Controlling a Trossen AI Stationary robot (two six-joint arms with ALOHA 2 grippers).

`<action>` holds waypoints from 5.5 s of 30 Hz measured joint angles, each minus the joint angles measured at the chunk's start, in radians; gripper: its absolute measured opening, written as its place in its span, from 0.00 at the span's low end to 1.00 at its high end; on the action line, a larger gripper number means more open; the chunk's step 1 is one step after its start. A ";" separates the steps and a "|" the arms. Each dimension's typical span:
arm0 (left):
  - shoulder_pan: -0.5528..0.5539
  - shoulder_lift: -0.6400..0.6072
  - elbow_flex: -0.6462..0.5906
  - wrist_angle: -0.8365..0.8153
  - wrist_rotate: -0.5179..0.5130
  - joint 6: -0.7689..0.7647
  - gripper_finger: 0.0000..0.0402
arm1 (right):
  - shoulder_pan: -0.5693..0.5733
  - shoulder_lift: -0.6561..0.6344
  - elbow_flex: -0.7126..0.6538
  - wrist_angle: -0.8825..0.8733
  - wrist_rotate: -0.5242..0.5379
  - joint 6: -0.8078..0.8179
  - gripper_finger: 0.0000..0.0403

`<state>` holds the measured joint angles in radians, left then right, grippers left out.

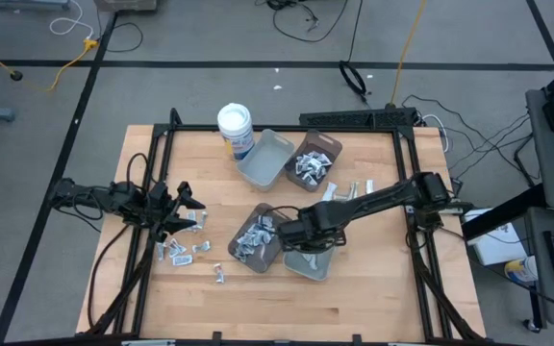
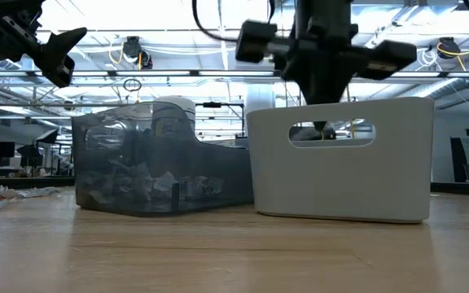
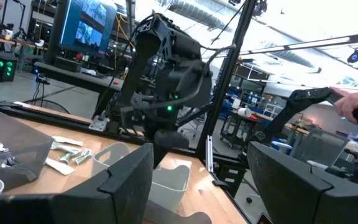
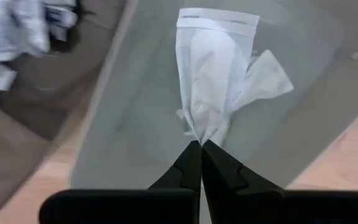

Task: Pick & Place First Aid Supplies
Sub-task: Put the green bandage into the bottom gray bin

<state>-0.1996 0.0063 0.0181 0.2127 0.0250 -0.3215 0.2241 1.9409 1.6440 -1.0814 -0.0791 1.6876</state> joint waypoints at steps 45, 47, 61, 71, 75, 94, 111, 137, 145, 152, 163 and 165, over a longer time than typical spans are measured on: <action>0.000 0.000 0.000 0.000 0.000 0.000 0.66 | -0.082 -0.054 -0.019 -0.008 0.023 -0.619 0.40; 0.000 0.000 0.000 0.000 0.000 0.000 0.66 | -0.093 -0.069 -0.020 -0.014 0.023 -0.684 0.40; 0.000 0.000 0.000 0.000 0.000 0.000 0.66 | -0.222 -0.237 -0.165 -0.051 0.004 -0.783 0.40; 0.000 0.000 0.000 0.000 0.000 0.000 0.66 | -0.378 -0.458 -0.441 -0.053 0.078 -0.783 0.37; 0.000 0.000 0.000 0.000 0.000 0.000 0.66 | -0.459 -0.519 -0.524 -0.055 0.076 -0.784 0.35; 0.000 0.000 0.000 0.000 0.000 0.000 0.66 | -0.767 -0.678 -0.715 -0.068 0.051 -0.818 0.34; 0.000 0.000 0.000 0.000 0.000 0.000 0.66 | -0.846 -0.488 -0.717 0.016 0.077 -0.865 0.30; 0.000 0.000 0.000 0.000 0.000 0.000 0.66 | -0.931 -0.388 -0.819 0.125 -0.057 -0.920 0.14; 0.000 0.000 0.000 0.000 0.000 0.000 0.66 | -0.931 -0.392 -0.815 0.117 -0.055 -0.910 0.01; 0.000 0.000 0.000 0.000 0.000 0.000 0.66 | -0.930 -0.425 -0.741 0.019 -0.056 -0.906 0.00; 0.000 0.000 0.000 0.000 0.000 0.000 0.66 | -0.930 -0.430 -0.600 -0.152 -0.056 -0.865 0.00; 0.000 0.000 0.000 0.000 0.000 0.000 0.66 | -0.929 -0.430 -0.576 -0.181 -0.056 -0.847 0.00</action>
<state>-0.1997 0.0063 0.0181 0.2130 0.0250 -0.3218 -0.7048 1.5105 1.0679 -1.2628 -0.1350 0.8409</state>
